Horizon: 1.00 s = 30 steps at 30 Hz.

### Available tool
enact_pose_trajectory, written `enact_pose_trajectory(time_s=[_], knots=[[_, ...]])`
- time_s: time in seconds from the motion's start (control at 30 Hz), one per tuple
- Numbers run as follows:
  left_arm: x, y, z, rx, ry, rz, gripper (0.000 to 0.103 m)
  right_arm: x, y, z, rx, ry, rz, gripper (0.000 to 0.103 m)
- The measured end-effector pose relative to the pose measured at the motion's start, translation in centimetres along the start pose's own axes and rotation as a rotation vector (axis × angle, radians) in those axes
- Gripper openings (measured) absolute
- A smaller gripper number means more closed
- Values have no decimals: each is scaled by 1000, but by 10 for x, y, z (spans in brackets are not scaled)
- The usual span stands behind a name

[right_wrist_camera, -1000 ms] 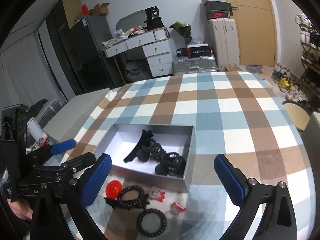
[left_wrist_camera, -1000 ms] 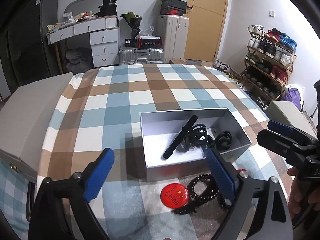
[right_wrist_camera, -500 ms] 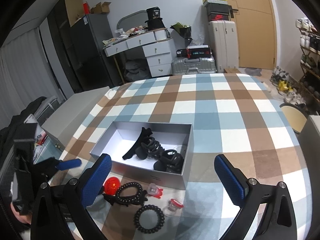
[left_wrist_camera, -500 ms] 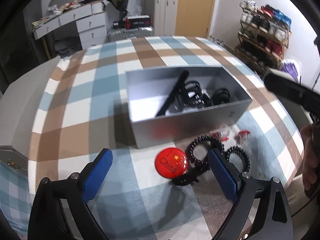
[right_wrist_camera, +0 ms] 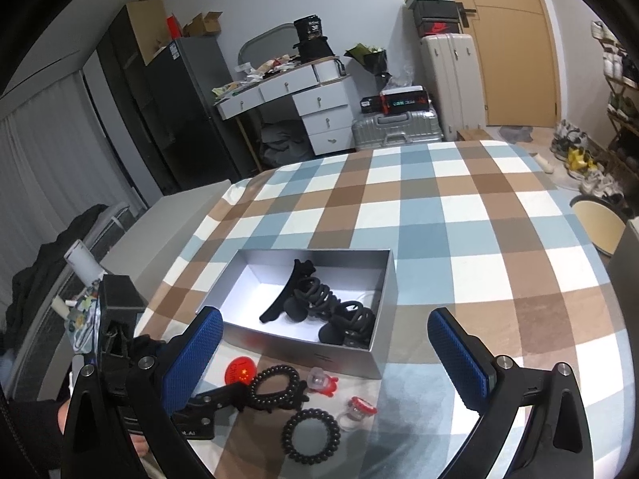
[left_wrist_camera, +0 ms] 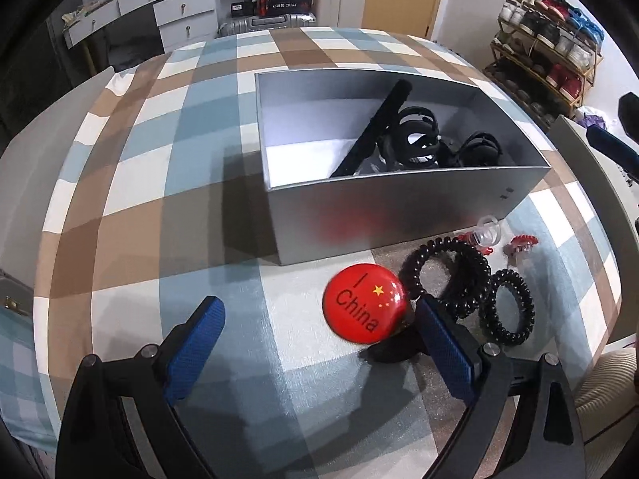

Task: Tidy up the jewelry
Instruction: 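Move the left gripper toward the red 'I China' badge, then close the left gripper around the red badge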

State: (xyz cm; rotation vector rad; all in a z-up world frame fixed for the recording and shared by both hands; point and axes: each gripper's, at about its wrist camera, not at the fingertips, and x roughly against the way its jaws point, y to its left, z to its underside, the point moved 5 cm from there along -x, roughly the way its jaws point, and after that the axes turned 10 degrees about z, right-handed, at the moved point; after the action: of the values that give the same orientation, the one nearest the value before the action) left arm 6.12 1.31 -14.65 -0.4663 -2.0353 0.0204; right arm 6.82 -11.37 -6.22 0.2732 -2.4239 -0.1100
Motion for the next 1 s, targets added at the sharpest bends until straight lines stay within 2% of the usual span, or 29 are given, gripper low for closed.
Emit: enact_pose_trajectory(time_s=[0.3,0.4,0.47,0.53,0.63,0.7,0.73,0.77,0.83,1.0], knots=[[-4,2,-1,31,11,15,94,0,4,1,18,2,3,103],[-3,1,-1,30,15,30,90,0,4,1,22,5,9,103],[-3,-3,-2,15,17,49,76,-1,4,2,19,7,10,103],[-1,-7,-1,0,19,69,69,-1,3,2,17,9,13,103],[0,-7,-1,3,28,77,63,-3,3,3,17,14,17,103],[0,-9,-2,-3,31,92,52,-2,3,3,21,12,18,103],[0,-10,-2,-10,34,94,37,-2,3,3,23,11,22,103],[0,-12,-2,-24,37,82,30,-3,4,3,24,12,23,103],[-2,-14,0,-57,38,52,24,-3,4,3,26,16,25,103],[-2,-14,-1,-54,41,77,19,-4,4,4,30,13,28,103]])
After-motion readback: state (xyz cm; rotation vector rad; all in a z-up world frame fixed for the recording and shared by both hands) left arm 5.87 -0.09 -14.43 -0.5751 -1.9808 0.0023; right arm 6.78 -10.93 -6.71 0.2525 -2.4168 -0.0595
